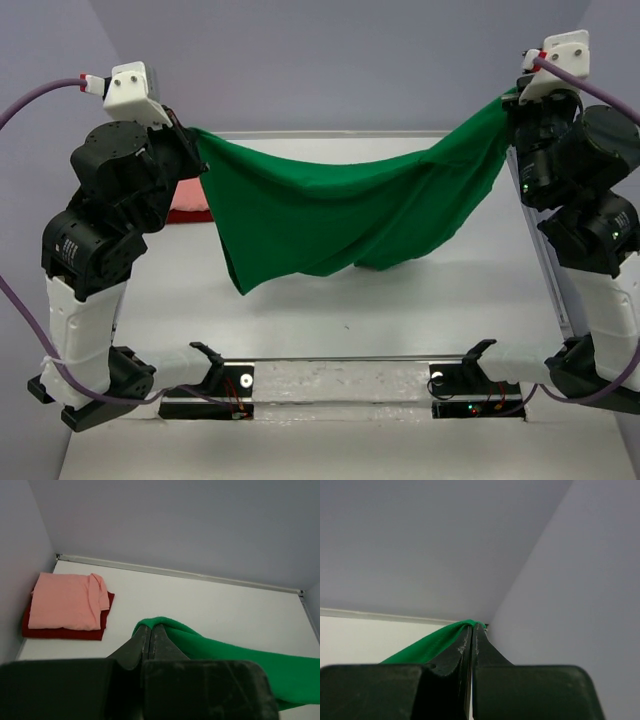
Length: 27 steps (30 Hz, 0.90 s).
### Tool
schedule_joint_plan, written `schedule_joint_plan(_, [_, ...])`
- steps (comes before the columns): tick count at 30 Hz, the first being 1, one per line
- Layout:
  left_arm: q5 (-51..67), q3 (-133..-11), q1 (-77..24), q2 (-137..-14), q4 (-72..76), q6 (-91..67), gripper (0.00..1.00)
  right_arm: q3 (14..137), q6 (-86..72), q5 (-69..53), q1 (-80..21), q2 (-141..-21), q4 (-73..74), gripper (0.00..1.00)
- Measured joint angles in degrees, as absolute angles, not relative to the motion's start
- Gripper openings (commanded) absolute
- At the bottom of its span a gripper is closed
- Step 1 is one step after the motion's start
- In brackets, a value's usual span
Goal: Fold and stack the t-shirts
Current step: Flatten the tshirt out
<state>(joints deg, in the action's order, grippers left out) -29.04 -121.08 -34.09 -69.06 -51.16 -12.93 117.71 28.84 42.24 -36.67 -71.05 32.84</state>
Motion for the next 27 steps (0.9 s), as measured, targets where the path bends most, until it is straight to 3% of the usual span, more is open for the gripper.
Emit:
schedule_joint_plan(7, [-32.7,-116.2,-34.1,-67.7,-51.5,-12.9,0.00,109.3,31.5,47.9,-36.8,-69.8,29.0,0.00])
schedule_joint_plan(18, [-29.8,-113.6,-33.9,-69.0,-50.3,-12.9,0.00,108.6,19.1,24.8,-36.4,-67.9,40.2,0.00])
schedule_joint_plan(22, [-28.9,-115.9,-33.6,-72.6,-49.9,-12.5,0.00,107.2,19.1,25.6,-36.4,-68.4,41.2,0.00])
schedule_joint_plan(27, [-30.7,-117.6,-33.8,-74.5,-49.4,-11.5,0.00,106.9,24.4,36.1,-37.8,-66.9,40.8,0.00])
